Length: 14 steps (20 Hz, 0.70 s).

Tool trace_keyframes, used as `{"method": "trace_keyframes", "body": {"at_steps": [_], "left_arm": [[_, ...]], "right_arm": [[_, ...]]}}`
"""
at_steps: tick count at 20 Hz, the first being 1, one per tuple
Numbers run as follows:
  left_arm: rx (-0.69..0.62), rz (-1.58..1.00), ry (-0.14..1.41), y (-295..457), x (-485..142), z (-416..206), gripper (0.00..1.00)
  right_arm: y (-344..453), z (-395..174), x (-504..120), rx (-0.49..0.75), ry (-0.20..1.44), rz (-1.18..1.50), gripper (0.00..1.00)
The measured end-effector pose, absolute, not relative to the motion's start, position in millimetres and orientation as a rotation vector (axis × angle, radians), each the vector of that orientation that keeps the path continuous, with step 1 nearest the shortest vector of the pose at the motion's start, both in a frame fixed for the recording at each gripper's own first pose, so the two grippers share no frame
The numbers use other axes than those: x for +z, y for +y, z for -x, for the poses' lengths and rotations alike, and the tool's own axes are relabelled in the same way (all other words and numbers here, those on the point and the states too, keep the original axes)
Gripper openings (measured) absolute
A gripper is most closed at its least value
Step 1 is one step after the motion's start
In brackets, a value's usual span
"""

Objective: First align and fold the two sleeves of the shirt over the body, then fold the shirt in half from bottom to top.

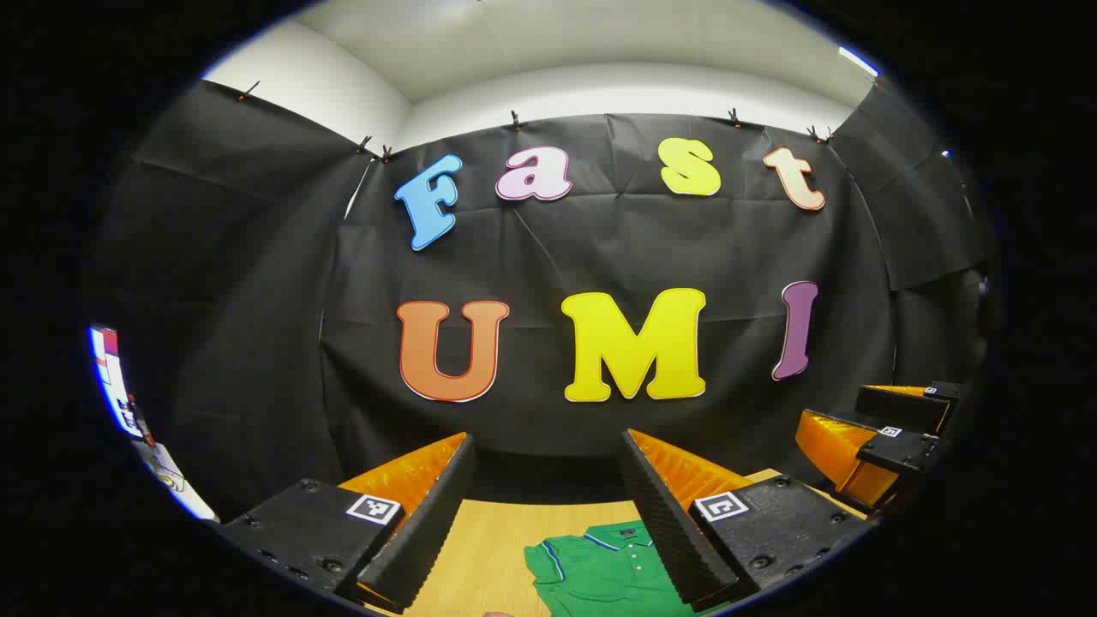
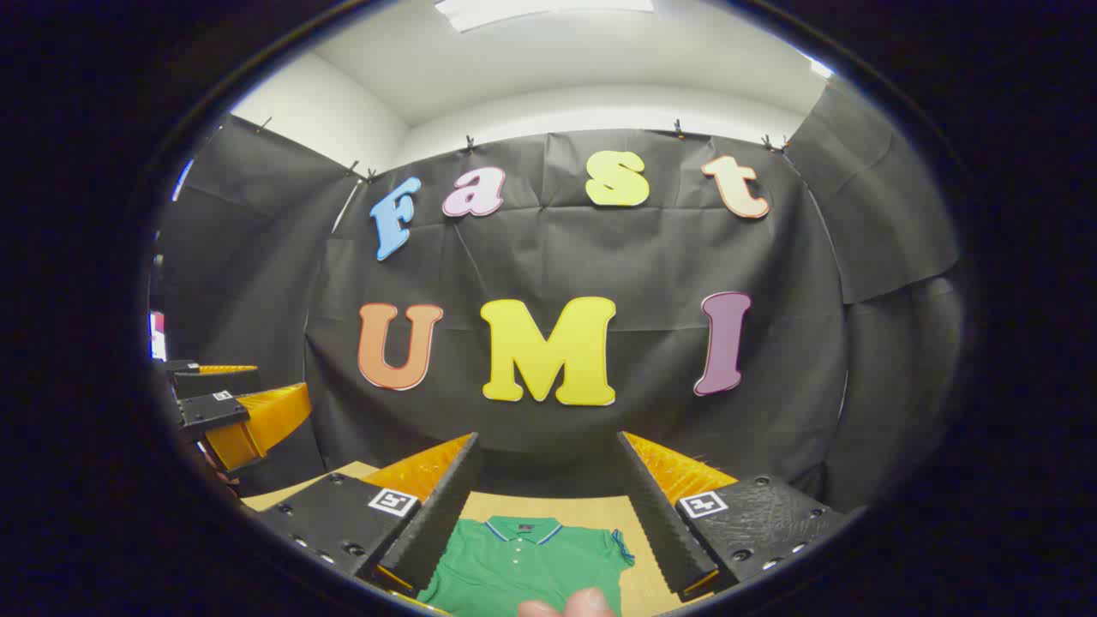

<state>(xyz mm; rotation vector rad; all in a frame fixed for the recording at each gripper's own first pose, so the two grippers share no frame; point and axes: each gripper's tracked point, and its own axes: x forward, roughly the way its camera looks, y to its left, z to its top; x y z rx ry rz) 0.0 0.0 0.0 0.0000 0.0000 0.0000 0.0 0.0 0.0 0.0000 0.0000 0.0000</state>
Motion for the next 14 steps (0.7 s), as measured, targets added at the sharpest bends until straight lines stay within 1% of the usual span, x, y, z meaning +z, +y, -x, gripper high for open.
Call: {"method": "trace_keyframes", "body": {"at_steps": [12,14], "left_arm": [[0.013,-0.001,0.034,4.5,-4.9,-5.5,1.00],[0.016,0.001,0.041,3.6,-7.1,-5.8,1.00]], "right_arm": [[1.8,-13.4,-7.7,-0.007,0.034,0.009,0.96],[0.2,-15.3,-9.0,-0.006,0.036,0.007,0.95]]}}
